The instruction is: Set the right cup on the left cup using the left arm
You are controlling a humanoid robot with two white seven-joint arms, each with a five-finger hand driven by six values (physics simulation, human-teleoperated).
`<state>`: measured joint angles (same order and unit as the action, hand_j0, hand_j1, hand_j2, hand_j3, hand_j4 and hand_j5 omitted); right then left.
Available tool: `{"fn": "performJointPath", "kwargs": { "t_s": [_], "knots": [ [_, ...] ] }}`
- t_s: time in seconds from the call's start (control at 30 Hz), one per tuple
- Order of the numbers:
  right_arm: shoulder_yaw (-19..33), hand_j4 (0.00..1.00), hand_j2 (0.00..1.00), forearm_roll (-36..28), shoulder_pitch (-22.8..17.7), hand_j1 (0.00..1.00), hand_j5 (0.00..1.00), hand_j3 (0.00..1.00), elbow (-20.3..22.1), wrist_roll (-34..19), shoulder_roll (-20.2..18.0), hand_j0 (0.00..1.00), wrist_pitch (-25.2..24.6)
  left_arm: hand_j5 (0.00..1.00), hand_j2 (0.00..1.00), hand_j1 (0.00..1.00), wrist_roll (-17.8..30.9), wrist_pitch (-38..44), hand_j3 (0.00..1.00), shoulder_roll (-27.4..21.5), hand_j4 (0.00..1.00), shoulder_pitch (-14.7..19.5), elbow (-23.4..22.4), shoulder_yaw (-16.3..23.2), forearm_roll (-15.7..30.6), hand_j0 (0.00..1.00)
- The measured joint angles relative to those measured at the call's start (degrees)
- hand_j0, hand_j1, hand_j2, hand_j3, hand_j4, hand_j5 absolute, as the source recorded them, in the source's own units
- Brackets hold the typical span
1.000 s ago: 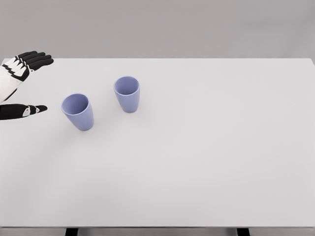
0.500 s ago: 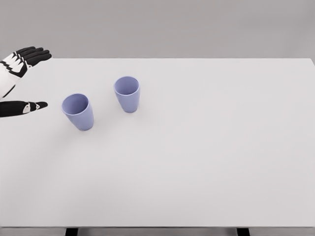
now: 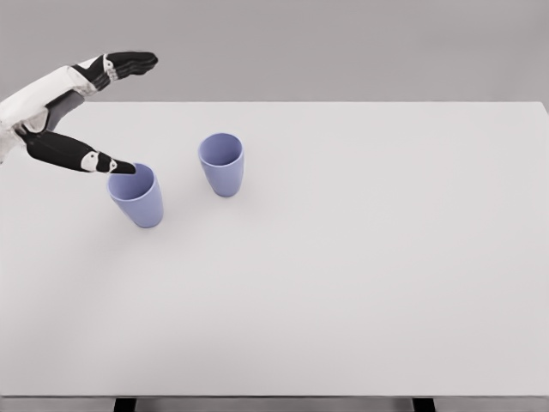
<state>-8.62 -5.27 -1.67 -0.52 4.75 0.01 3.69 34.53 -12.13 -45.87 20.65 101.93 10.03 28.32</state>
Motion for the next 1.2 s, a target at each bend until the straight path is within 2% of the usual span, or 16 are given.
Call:
{"fn": "performJointPath", "kwargs": {
  "t_s": [0.13, 0.3, 0.37, 0.5, 0.57, 0.7, 0.8, 0.9, 1.03, 1.2],
  "knots": [
    [0.0, 1.00, 1.00, 0.0, 0.0, 1.00, 1.00, 1.00, 0.0, 0.0, 0.0, 1.00, 0.0, 1.00, 1.00, 1.00, 0.4, 12.8, 1.00, 2.6, 1.00, 1.5, 0.4, 1.4, 2.5, 1.00],
    [0.0, 1.00, 1.00, 0.0, 0.0, 1.00, 1.00, 1.00, 0.0, 0.0, 0.0, 1.00, 0.0, 1.00, 1.00, 1.00, 0.4, 19.7, 1.00, 3.5, 1.00, 6.1, -0.4, 3.3, 4.4, 1.00],
    [0.0, 1.00, 1.00, 0.0, 0.0, 1.00, 1.00, 1.00, 0.0, 0.0, 0.0, 1.00, 0.0, 1.00, 1.00, 1.00, 0.5, 22.6, 1.00, 3.6, 1.00, 10.7, -1.0, 6.2, 4.9, 1.00],
    [0.0, 1.00, 1.00, 0.0, 0.0, 1.00, 1.00, 1.00, 0.0, 0.0, 0.0, 1.00, 0.0, 1.00, 1.00, 1.00, 0.5, 25.5, 1.00, 3.6, 1.00, 16.1, -3.4, 13.5, 5.2, 1.00],
    [0.0, 1.00, 1.00, 0.0, 0.0, 1.00, 1.00, 1.00, 0.0, 0.0, 0.0, 1.00, 0.0, 1.00, 1.00, 1.00, 0.5, 26.0, 1.00, 4.0, 1.00, 20.6, -5.7, 18.1, 5.3, 1.00],
    [0.0, 1.00, 1.00, 0.0, 0.0, 1.00, 1.00, 1.00, 0.0, 0.0, 0.0, 1.00, 0.0, 1.00, 1.00, 1.00, 0.5, 26.4, 1.00, 6.0, 1.00, 25.4, -11.5, 25.3, 5.3, 1.00],
    [0.0, 1.00, 1.00, 0.0, 0.0, 1.00, 1.00, 1.00, 0.0, 0.0, 0.0, 1.00, 0.0, 1.00, 1.00, 1.00, 0.4, 26.5, 1.00, 7.5, 1.00, 26.5, -14.9, 29.0, 5.1, 1.00],
    [0.0, 1.00, 1.00, 0.0, 0.0, 1.00, 1.00, 1.00, 0.0, 0.0, 0.0, 1.00, 0.0, 1.00, 1.00, 1.00, -2.6, 26.6, 1.00, 8.8, 1.00, 27.3, -17.1, 32.0, 4.8, 1.00],
    [0.0, 1.00, 1.00, 0.0, 0.0, 1.00, 1.00, 1.00, 0.0, 0.0, 0.0, 1.00, 0.0, 1.00, 1.00, 1.00, -7.1, 26.5, 1.00, 9.6, 1.00, 27.4, -18.0, 33.5, 2.1, 1.00],
    [0.0, 1.00, 1.00, 0.0, 0.0, 1.00, 1.00, 1.00, 0.0, 0.0, 0.0, 1.00, 0.0, 1.00, 1.00, 1.00, -9.2, 26.6, 1.00, 10.3, 1.00, 27.3, -18.1, 34.5, 0.4, 1.00]
  ]
}}
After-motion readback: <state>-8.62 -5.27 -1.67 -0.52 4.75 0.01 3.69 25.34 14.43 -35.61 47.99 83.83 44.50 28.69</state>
